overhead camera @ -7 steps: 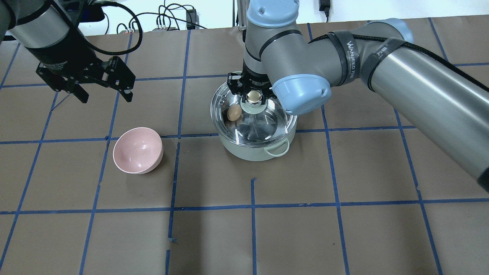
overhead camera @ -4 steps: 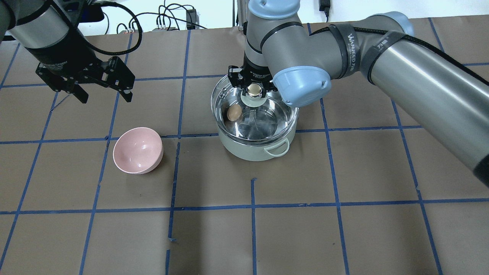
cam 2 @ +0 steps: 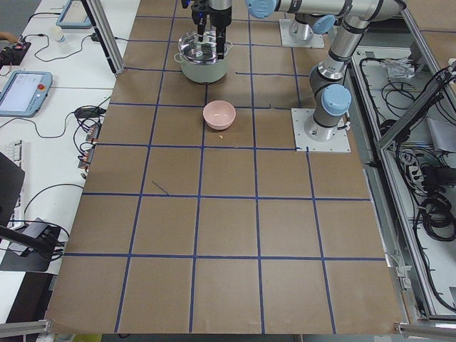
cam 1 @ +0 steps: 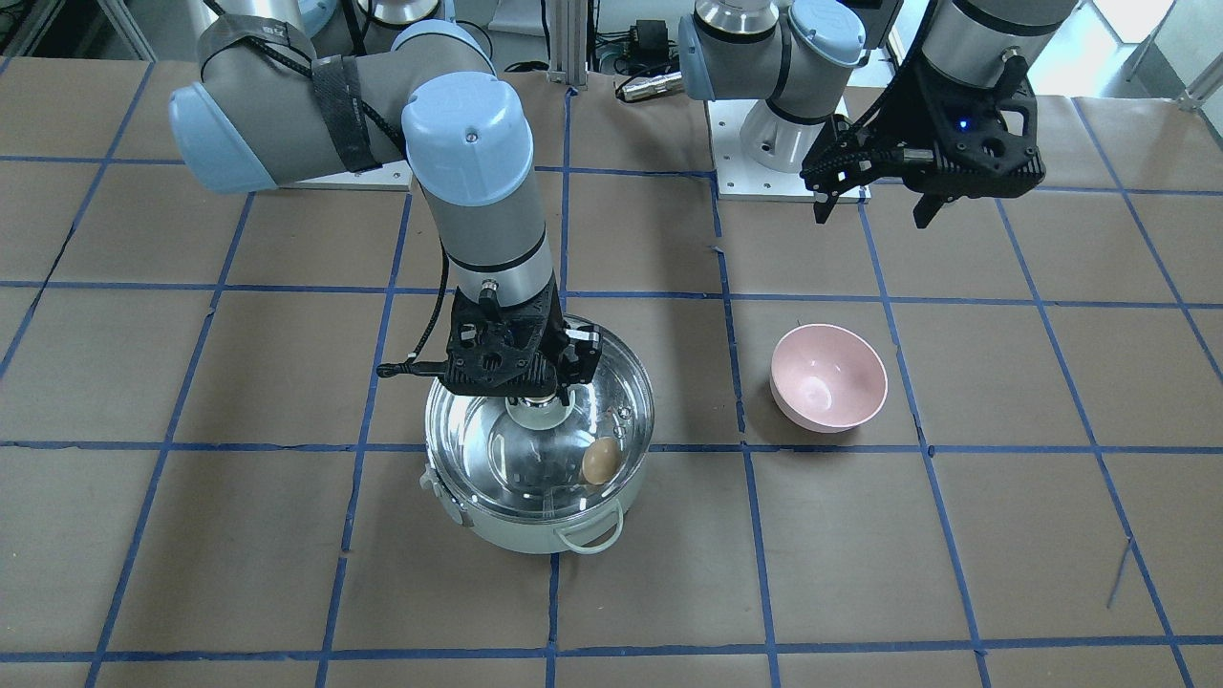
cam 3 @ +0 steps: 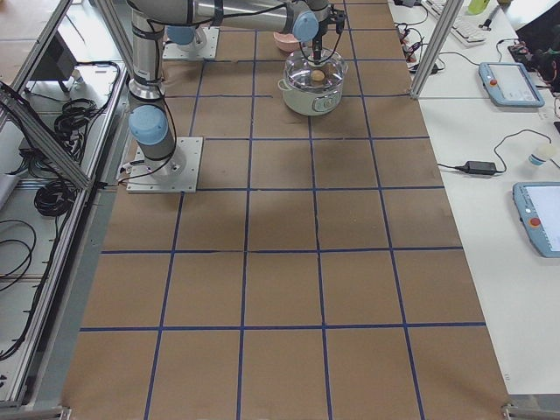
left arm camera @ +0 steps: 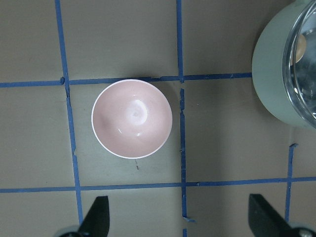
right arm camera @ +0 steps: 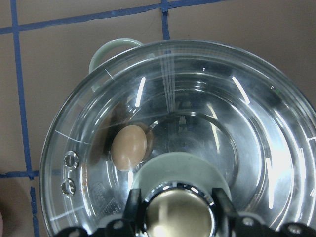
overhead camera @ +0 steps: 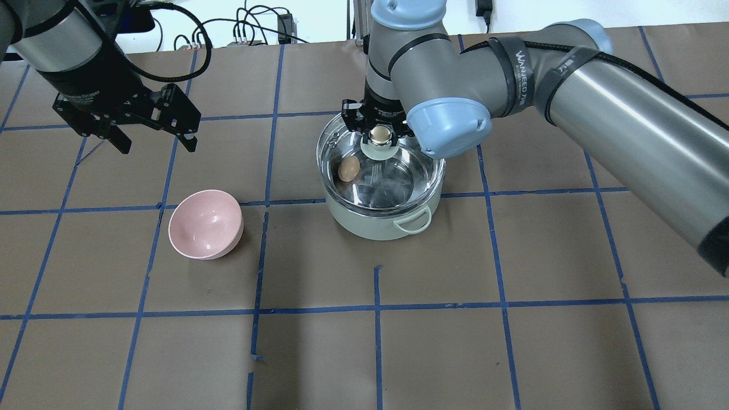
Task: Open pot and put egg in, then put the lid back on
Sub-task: 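Lower the glass lid onto the pot with the right gripper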
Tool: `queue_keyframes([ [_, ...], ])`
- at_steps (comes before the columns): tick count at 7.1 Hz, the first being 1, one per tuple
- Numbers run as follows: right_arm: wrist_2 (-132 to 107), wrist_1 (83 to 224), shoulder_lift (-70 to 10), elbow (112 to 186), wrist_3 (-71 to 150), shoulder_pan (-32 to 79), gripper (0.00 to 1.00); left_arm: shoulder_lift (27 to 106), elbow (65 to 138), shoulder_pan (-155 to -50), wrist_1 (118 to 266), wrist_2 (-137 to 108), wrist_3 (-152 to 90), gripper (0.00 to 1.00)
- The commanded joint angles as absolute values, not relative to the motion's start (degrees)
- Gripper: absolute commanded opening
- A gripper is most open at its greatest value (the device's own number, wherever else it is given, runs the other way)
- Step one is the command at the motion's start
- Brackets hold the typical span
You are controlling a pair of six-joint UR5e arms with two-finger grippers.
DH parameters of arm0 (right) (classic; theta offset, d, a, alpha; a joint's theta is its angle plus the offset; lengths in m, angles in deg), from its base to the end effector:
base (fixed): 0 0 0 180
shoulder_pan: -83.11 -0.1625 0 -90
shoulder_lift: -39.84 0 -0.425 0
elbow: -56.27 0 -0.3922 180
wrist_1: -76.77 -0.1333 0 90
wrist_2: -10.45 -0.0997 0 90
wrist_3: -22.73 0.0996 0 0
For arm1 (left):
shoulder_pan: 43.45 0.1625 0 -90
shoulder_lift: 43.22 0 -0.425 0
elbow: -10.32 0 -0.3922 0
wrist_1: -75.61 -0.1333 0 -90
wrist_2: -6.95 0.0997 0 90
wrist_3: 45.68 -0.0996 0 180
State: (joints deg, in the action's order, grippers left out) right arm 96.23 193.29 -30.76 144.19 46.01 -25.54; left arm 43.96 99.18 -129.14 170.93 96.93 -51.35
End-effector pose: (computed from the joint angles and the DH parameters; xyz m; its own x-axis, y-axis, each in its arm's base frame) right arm 0.3347 -0.5518 0.3645 -0.9893 0.0665 -0.1299 0.0820 0.9896 -0.1182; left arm -0.0978 -0.4764 0.5121 -0.9997 0.0237 0.0027 0.0238 0.9994 0.0236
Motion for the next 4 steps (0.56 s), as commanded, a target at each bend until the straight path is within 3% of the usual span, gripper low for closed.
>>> queue_keyframes([
  [1, 96.41, 194.10, -30.74, 144.34, 46.03, -25.53, 0.46, 43.97, 99.18, -129.14, 170.62, 96.86, -51.22, 1.00],
  [4, 96.58, 195.43, -30.73, 144.51, 46.20, -25.52, 0.56, 43.97, 99.26, -129.23, 170.62, 96.86, -51.13, 1.00],
])
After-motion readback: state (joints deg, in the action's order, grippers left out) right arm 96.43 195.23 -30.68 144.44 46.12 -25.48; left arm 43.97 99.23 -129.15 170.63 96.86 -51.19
